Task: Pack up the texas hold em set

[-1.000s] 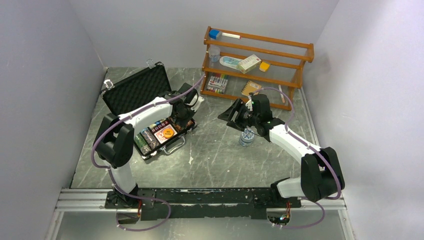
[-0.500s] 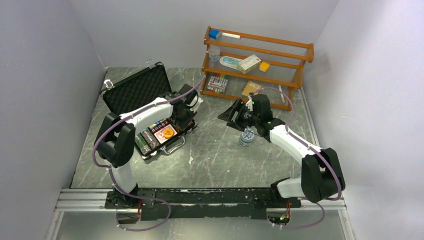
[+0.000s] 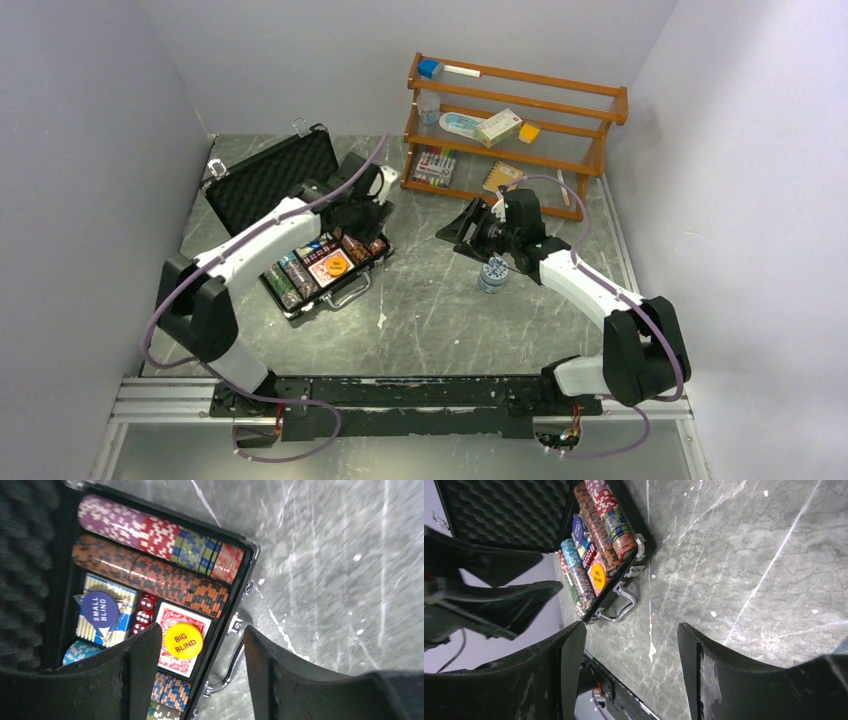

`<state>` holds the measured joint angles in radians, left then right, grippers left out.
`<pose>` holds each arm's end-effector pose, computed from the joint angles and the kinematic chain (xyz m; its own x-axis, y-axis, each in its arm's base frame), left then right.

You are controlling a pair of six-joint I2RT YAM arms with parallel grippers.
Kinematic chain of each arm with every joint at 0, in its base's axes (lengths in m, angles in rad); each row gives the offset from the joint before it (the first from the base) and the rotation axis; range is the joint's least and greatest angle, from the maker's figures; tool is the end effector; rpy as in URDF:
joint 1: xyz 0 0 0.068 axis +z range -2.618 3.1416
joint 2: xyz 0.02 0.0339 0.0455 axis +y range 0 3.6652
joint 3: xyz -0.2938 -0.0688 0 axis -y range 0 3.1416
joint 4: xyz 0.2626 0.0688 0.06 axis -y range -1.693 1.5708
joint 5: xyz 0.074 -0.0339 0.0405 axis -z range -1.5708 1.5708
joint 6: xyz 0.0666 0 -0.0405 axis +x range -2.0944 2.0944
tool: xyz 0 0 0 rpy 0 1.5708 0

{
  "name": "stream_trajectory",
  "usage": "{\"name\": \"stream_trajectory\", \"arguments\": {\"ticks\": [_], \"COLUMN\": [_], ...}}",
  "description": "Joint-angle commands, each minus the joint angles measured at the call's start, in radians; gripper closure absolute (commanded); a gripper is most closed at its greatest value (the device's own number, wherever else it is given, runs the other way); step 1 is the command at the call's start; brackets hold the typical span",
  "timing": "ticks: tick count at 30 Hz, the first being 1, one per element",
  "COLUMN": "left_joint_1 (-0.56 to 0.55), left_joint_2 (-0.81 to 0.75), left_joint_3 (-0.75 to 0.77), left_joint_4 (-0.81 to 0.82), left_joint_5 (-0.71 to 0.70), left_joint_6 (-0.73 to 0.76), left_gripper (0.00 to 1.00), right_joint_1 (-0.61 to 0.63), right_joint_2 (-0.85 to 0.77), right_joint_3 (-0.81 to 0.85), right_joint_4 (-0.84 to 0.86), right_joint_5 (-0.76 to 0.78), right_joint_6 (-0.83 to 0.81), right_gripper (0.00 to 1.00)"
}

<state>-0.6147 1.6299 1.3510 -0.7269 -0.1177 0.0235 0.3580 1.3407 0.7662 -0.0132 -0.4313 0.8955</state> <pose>0.3161 -0.2135 0.2738 -0.6775 0.5069 -0.5329 0.5374 0.8359 0.1117 0.2881 0.1375 0.2326 -0.8274 0.4475 -0.3393 0.0026 0.6073 0.7945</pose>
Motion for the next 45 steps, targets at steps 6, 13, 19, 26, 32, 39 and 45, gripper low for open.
{"name": "stream_trajectory", "arguments": {"ticks": [6,13,19,26,32,39,45], "left_joint_1": [0.072,0.197,0.347,0.47,0.532,0.57,0.598], "left_joint_2": [-0.179,-0.186,-0.15,-0.145,-0.164,-0.16,-0.159], "left_joint_3": [0.049,0.12,0.197,0.214,0.209,0.208,0.19], "left_joint_4": [0.172,0.158,0.152,0.169,0.195,0.222,0.236], "left_joint_5": [0.007,-0.059,-0.029,0.035,0.064,0.063,0.077], "left_joint_6": [0.02,-0.027,-0.04,-0.083,-0.106,-0.108,-0.12], "left_gripper": [0.05,0.0,0.01,0.05,0.05,0.04,0.04], "right_joint_1": [-0.01,0.021,0.166,0.308,0.375,0.387,0.386], "right_joint_2": [-0.024,0.036,0.165,0.338,0.496,0.621,0.673], "right_joint_3": [0.01,0.054,0.159,0.286,0.395,0.488,0.513], "right_joint_4": [0.003,0.005,-0.004,0.089,0.099,0.083,0.067], "right_joint_5": [-0.027,-0.075,-0.056,-0.073,-0.027,0.063,0.128], "right_joint_6": [-0.077,-0.167,-0.226,-0.201,-0.174,-0.152,-0.144], "right_gripper": [0.28,0.29,0.34,0.6,0.71,0.77,0.79]}}
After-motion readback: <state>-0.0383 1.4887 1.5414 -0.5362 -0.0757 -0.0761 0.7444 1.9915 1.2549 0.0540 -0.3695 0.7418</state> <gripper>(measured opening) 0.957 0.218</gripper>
